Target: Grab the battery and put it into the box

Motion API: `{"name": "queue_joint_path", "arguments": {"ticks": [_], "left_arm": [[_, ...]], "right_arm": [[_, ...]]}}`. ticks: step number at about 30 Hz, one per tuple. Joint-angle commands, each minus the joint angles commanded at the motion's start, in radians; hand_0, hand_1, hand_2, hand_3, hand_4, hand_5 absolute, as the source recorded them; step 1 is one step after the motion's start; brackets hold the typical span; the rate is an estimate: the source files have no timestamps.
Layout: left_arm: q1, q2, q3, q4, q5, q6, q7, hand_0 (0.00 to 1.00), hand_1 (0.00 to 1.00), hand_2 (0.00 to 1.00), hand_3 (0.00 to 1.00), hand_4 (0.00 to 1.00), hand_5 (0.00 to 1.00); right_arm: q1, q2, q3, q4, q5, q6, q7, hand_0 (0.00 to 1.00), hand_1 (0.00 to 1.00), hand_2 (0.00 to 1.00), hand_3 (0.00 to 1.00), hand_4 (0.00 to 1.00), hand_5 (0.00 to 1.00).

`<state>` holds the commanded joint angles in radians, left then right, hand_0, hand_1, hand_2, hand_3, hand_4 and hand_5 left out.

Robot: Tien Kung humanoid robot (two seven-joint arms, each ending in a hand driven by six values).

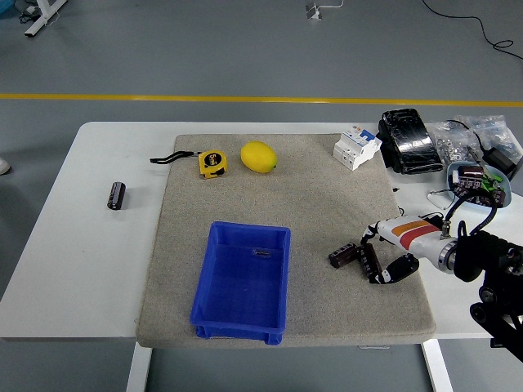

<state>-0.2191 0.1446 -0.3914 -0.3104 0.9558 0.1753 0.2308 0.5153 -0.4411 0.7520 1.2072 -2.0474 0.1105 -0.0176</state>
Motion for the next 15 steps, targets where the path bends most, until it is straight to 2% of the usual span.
{"name": "queue_joint_path", "arguments": {"ticks": [4,5,10,11,15], "left_arm": [[-0.001,0.000,0.000,0.000,-0.001,-0.001,-0.001,0.673,0.625,0.666,0.640,0.655,0.680],[-0.001,0.000,0.000,0.000,-0.001,-0.001,-0.001,0.674,0.623,0.666,0.639,0.655,0.680],[-0.003,0.000,-0.002,-0.001,0.004,-0.003,0.001,0.674,0.623,0.666,0.639,0.655,0.680],[-0.003,0.000,-0.002,-0.001,0.004,-0.003,0.001,0.673,0.624,0.666,0.640,0.656,0.677],[-0.001,0.000,-0.003,-0.001,0.005,-0.005,0.000,0.673,0.624,0.666,0.640,0.656,0.677]], "right_arm": [[-0.005,-0.002,0.002,0.000,-0.001,-0.008,0.005,0.648,0.638,0.708,0.641,0.998,0.385],[-0.005,-0.002,0.001,0.000,-0.001,-0.009,0.005,0.628,0.627,0.695,0.569,0.998,0.384],[-0.006,-0.001,-0.001,-0.002,-0.001,-0.021,0.007,0.628,0.627,0.695,0.569,0.998,0.384],[-0.007,-0.001,-0.001,-0.003,0.000,-0.022,0.008,0.623,0.619,0.687,0.528,0.997,0.383],[-0.009,0.000,-0.002,-0.003,0.000,-0.023,0.007,0.623,0.619,0.687,0.528,0.997,0.383]]}}
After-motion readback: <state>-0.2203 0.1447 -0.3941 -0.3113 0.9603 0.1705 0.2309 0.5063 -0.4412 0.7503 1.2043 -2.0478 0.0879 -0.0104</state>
